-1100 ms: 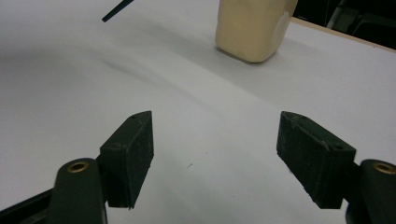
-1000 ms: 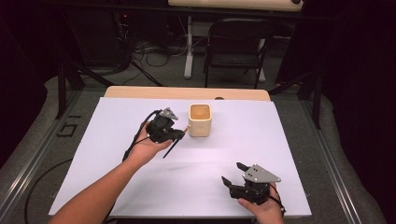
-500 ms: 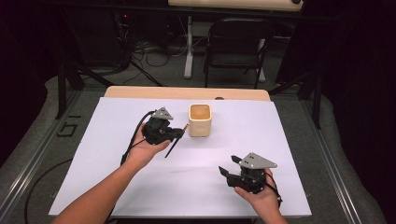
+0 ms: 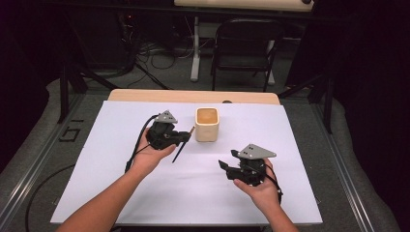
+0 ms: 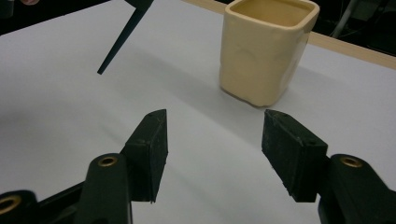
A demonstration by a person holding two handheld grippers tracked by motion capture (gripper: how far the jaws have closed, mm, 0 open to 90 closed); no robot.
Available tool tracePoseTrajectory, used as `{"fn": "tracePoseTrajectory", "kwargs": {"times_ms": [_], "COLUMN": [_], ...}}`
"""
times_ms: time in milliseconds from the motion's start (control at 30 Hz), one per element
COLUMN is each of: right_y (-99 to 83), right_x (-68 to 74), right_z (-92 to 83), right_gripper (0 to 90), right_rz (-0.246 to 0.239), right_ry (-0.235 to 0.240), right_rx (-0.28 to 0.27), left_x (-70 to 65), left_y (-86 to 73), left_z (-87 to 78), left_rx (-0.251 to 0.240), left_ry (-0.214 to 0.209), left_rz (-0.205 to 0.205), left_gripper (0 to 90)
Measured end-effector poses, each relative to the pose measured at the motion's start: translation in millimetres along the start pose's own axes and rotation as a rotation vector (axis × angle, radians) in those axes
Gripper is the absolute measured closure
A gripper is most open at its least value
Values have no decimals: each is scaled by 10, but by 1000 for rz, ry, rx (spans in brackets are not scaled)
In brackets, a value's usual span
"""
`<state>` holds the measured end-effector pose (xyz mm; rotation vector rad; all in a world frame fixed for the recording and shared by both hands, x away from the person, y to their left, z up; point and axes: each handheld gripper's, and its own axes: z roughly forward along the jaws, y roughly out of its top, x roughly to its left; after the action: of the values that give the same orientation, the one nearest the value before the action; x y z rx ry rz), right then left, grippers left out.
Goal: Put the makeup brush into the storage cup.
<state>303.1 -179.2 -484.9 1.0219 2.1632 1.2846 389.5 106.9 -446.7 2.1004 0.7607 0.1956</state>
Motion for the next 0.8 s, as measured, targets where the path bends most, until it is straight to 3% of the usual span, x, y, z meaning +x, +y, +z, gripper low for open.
{"fn": "tracePoseTrajectory", "kwargs": {"times_ms": [467,800], "right_y": [171,175], "right_x": [43,104], "right_z": [213,311], "right_gripper": [422,480], "right_rz": [29,69], "right_ry": [24,61], "right_rx": [-12,-24], "left_x": [0,-32], "left_y": [-38,-103], "left_z": [-13,-12], "left_rx": [-60,-114], "left_ry": [1,-5], "left_rz": [-23,-37], "left_gripper": [841,841]}}
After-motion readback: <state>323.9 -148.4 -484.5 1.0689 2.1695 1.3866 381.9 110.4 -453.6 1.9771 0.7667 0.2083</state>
